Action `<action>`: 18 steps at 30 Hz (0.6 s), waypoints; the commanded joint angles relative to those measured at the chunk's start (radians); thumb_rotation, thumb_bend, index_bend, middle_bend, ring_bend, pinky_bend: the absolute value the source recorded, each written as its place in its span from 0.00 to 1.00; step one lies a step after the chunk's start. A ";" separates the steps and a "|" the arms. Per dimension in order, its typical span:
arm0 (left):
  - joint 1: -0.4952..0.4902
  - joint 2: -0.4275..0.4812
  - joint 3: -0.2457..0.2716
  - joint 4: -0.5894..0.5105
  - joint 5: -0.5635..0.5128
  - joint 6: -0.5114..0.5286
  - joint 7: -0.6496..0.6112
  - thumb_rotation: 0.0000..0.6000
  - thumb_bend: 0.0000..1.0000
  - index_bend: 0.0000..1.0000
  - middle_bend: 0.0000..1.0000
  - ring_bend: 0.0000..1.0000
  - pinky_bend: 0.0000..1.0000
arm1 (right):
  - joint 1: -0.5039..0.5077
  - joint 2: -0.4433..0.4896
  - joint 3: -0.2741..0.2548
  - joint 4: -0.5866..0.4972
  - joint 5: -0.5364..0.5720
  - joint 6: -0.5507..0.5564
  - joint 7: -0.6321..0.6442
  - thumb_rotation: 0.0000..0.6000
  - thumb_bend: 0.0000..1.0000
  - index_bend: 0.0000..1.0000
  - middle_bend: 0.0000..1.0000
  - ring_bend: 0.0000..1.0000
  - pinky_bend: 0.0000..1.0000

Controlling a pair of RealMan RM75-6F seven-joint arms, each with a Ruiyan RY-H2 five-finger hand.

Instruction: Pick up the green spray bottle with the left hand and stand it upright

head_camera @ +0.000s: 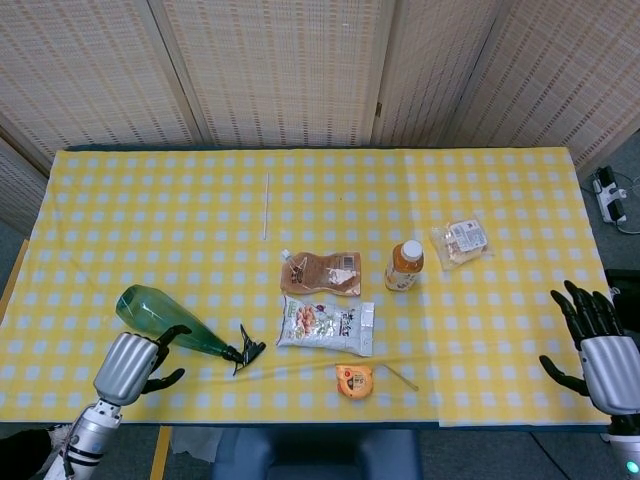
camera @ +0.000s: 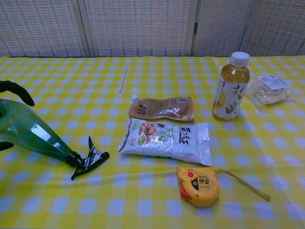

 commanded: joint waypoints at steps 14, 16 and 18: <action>-0.115 -0.082 -0.046 0.001 -0.246 -0.224 0.305 1.00 0.26 0.36 1.00 1.00 1.00 | -0.010 0.018 0.010 -0.008 0.021 0.004 0.022 1.00 0.27 0.00 0.00 0.00 0.00; -0.125 -0.096 -0.044 0.022 -0.244 -0.229 0.320 1.00 0.27 0.36 1.00 1.00 1.00 | -0.014 0.021 0.015 -0.007 0.028 0.012 0.029 1.00 0.27 0.00 0.00 0.00 0.00; -0.137 -0.116 -0.040 0.048 -0.237 -0.234 0.337 1.00 0.27 0.37 1.00 1.00 1.00 | -0.019 0.024 0.020 -0.006 0.035 0.020 0.036 1.00 0.27 0.00 0.00 0.00 0.00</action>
